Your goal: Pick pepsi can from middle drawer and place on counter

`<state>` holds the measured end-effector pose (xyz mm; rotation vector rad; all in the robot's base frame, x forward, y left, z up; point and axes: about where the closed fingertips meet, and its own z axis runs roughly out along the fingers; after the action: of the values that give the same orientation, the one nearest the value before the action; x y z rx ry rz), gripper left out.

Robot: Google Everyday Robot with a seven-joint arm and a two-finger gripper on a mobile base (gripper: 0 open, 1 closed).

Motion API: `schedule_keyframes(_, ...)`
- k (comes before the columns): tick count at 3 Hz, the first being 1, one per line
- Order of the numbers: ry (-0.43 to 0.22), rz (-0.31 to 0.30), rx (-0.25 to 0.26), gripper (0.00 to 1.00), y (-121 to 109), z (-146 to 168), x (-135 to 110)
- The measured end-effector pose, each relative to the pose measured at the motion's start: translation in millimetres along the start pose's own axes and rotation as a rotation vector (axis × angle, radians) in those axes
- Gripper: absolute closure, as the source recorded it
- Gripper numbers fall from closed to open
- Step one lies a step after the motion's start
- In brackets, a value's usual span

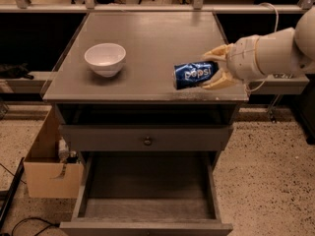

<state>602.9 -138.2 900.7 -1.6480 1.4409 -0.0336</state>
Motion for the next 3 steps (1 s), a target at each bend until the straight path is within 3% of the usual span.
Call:
schedule_keyframes(2,-0.023,-0.036,-0.037,1.00,-24.0,36.9,-2.3)
schedule_keyframes(3,-0.016,-0.038,-0.066,1.00,-42.0,65.2,9.8)
